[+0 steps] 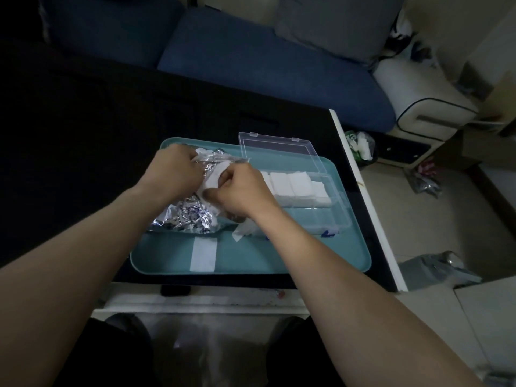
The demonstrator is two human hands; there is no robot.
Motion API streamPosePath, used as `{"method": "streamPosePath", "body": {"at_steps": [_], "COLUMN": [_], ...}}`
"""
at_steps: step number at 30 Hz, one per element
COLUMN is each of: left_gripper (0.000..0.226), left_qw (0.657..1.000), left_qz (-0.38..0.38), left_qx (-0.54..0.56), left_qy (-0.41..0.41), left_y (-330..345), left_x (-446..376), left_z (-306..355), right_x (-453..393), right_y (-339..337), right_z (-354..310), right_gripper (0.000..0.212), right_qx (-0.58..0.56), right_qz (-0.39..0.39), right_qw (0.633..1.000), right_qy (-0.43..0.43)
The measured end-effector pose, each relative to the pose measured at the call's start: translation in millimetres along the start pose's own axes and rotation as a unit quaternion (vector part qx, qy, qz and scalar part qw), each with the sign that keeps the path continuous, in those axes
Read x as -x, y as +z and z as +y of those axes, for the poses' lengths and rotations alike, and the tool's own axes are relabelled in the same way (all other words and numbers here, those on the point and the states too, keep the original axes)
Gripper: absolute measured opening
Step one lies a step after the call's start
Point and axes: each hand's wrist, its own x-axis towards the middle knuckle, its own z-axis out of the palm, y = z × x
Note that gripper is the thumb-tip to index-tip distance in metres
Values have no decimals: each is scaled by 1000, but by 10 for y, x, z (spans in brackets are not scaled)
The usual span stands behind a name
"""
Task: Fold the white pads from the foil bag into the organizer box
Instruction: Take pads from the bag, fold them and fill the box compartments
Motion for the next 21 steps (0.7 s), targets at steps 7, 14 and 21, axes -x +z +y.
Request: {"method": "streamPosePath", "body": {"at_steps": [7,14,21], "left_gripper": [13,13,12], "left_qw": [996,996,995], "left_qz": [52,17,45], "left_qx": [-68,-65,-80], "left_qy": [29,59,37], "left_y": [49,63,81], "left_x": [-24,-16,-22], "left_z": [-49,-26,-52], "right_x": [4,-90,-86], "right_y": [-60,-16,-166], "right_z": [35,123,170], "right_gripper": [23,28,21], "right_qx": [-51,-71,-58], "right_qz": [41,119,108], "right_qw": [997,990,992], "right_qy": [29,8,-9]}}
